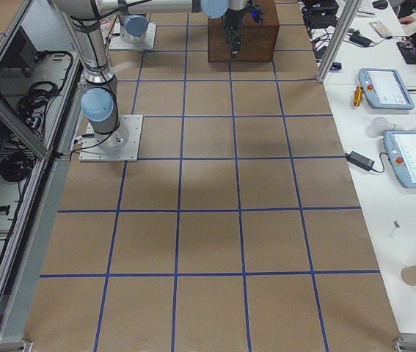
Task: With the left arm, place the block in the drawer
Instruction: 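Lower the cube into the drawer and open the left gripper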
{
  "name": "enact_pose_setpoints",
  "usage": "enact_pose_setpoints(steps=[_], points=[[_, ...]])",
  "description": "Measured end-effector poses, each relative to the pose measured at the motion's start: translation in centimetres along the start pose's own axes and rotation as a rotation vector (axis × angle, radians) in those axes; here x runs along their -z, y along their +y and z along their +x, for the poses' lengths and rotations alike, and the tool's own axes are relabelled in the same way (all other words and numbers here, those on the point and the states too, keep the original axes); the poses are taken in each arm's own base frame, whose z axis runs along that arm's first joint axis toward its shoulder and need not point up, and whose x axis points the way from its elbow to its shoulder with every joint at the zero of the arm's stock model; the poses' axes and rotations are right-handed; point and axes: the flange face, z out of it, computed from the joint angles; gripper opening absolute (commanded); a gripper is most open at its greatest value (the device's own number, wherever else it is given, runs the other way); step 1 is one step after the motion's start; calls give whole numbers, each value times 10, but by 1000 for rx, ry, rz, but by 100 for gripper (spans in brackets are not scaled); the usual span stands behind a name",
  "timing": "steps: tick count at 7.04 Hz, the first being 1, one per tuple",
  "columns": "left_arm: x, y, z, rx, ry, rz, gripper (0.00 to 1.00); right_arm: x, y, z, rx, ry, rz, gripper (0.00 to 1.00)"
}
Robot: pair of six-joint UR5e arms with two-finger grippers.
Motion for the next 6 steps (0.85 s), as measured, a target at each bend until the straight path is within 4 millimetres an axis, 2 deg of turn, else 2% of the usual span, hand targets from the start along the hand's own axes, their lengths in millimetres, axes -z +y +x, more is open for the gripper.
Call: enact_pose_setpoints(steps=[2, 4, 6], points=[[52, -15, 19, 7, 35, 16, 100, 0, 0, 0, 0, 0, 0, 100], [108, -32, 51, 47, 85, 0, 100, 0, 0, 0, 1, 0, 0, 100], [136, -44, 76, 215, 89, -43, 100, 0, 0, 0, 0, -1, 0, 100]])
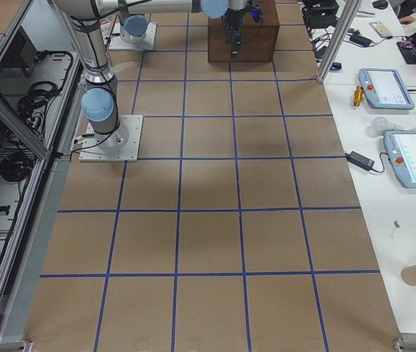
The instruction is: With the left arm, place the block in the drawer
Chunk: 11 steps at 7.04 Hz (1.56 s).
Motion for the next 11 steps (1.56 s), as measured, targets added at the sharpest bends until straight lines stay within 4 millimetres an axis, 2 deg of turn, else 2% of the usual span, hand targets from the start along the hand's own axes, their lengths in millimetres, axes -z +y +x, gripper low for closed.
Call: enact_pose_setpoints(steps=[1, 2, 4, 6, 9, 11], points=[[4, -9, 5, 100, -6, -5, 100, 0, 0, 0, 0, 0, 0, 100], [3, -33, 8, 174, -6, -12, 100, 0, 0, 0, 0, 0, 0, 100], [-1, -105, 23, 441, -32, -23, 100, 0, 0, 0, 0, 1, 0, 100], [-1, -157, 33, 720, -99, -3, 100, 0, 0, 0, 0, 1, 0, 100], [3, -182, 44, 1154, -140, 26, 100, 0, 0, 0, 0, 1, 0, 100], [9, -199, 54, 1283, -168, 54, 100, 0, 0, 0, 0, 1, 0, 100]])
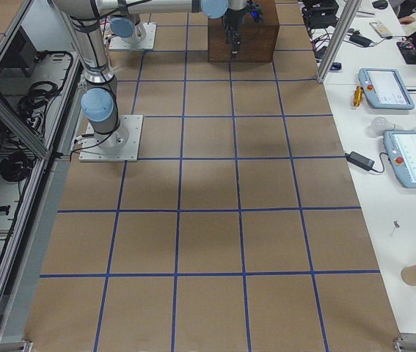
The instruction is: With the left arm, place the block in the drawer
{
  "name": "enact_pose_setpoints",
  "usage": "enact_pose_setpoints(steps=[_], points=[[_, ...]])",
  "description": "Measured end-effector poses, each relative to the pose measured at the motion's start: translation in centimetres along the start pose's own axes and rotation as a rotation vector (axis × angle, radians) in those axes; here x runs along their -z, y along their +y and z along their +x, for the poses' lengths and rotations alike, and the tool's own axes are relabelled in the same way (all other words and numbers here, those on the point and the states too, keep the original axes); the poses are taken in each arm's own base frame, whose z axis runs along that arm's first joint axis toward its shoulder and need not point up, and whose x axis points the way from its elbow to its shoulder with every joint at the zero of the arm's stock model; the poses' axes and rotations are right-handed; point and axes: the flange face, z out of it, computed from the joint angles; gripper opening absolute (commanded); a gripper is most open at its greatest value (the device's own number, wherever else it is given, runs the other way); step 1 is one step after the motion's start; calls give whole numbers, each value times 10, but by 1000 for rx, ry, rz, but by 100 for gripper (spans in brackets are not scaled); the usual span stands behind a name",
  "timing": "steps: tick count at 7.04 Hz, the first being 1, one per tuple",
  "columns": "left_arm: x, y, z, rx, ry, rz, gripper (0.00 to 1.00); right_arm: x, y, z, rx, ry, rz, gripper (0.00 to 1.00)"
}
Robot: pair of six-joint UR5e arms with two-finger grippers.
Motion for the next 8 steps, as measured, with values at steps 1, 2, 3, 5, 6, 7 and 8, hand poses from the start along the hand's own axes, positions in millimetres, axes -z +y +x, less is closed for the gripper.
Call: enact_pose_setpoints(steps=[1, 2, 3, 5, 6, 7, 8], points=[[0, 0, 3, 29, -1, 5, 100, 0, 0, 0, 0, 0, 0, 100], [0, 0, 4, 38, -2, 8, 100, 0, 0, 0, 0, -1, 0, 100], [-1, 0, 4, 41, -2, 9, 100, 0, 0, 0, 0, 0, 0, 100], [-1, 0, 5, 41, 0, 7, 100, 0, 0, 0, 0, 0, 0, 100], [-1, 0, 5, 39, 0, 8, 100, 0, 0, 0, 0, 0, 0, 100], [0, 1, 5, 35, 0, 12, 100, 0, 0, 0, 0, 0, 0, 100], [1, 1, 4, 33, 0, 16, 100, 0, 0, 0, 0, 0, 0, 100]])
